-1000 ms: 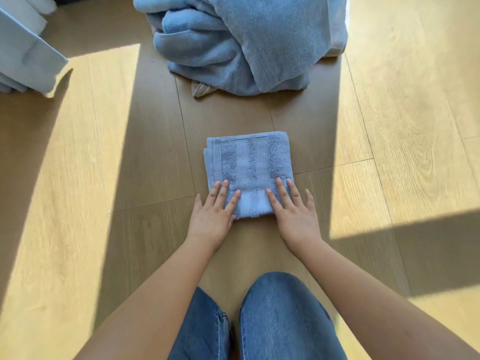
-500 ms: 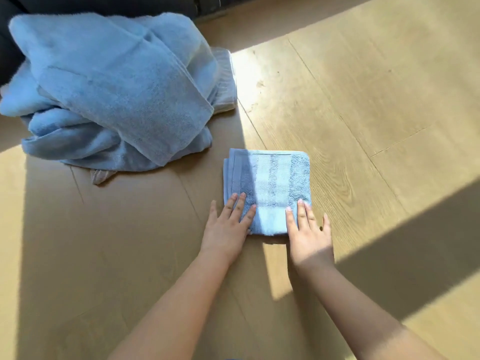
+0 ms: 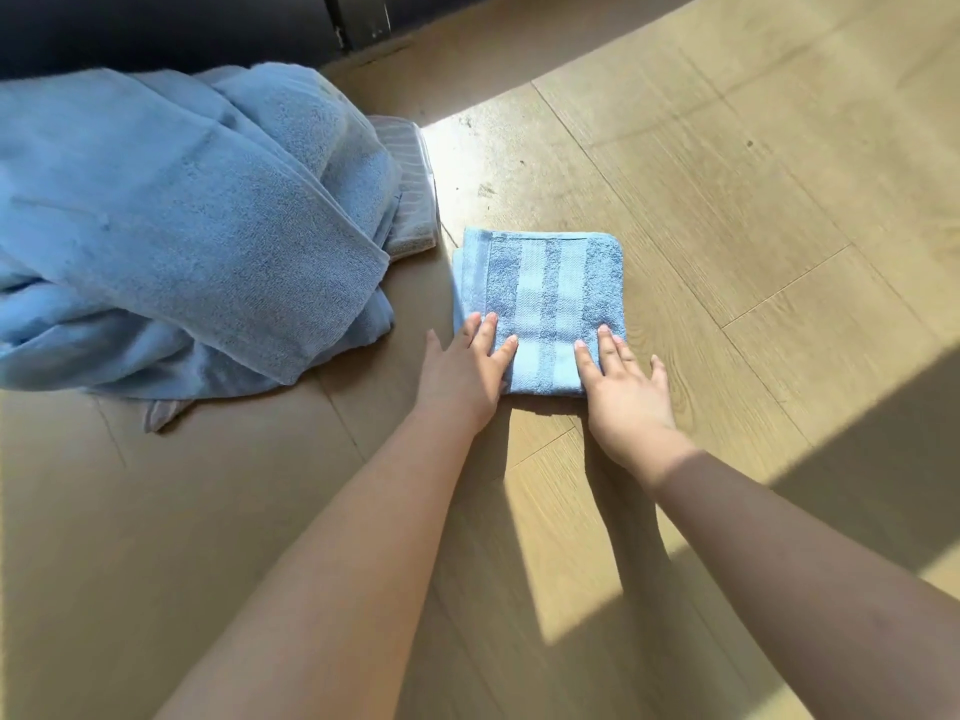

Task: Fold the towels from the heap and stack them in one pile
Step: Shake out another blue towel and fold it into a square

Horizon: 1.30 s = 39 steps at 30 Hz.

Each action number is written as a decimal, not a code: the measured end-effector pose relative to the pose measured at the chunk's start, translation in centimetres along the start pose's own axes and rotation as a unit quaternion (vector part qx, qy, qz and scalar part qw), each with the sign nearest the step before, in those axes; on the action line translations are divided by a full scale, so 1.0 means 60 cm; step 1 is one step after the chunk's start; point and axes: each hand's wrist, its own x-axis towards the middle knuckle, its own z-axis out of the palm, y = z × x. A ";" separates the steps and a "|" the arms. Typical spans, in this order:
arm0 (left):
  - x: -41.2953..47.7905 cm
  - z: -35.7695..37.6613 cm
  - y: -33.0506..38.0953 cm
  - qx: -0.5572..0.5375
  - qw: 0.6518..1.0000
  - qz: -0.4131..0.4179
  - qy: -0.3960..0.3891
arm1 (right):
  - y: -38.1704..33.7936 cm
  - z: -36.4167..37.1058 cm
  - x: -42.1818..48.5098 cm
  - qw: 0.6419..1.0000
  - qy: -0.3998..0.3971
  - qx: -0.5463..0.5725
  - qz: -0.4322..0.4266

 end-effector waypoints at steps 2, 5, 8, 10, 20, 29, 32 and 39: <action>-0.012 -0.013 -0.009 0.001 1.000 0.021 0.021 | -0.005 -0.007 -0.009 1.000 -0.002 0.007 0.010; -0.044 -0.045 -0.038 0.035 0.996 0.044 0.074 | -0.033 -0.031 -0.023 0.999 0.045 0.013 0.008; -0.085 -0.067 -0.094 0.067 0.974 0.050 0.209 | -0.100 -0.075 -0.031 0.994 0.099 0.039 -0.030; -0.111 -0.085 -0.147 0.076 0.959 0.014 0.273 | -0.156 -0.113 -0.033 0.986 0.130 0.078 -0.062; -0.270 -0.122 -0.351 -0.026 0.947 -0.182 0.264 | -0.358 -0.267 0.045 0.963 0.092 0.216 -0.131; -0.295 -0.090 -0.351 -0.049 0.944 -0.142 0.294 | -0.371 -0.247 -0.034 0.931 0.202 0.279 -0.117; -0.287 -0.100 -0.335 -0.042 0.947 -0.090 0.306 | -0.365 -0.234 -0.052 0.939 0.197 0.253 -0.128; -0.296 -0.078 -0.313 -0.007 0.945 -0.049 0.324 | -0.352 -0.197 -0.081 0.938 0.212 0.176 -0.209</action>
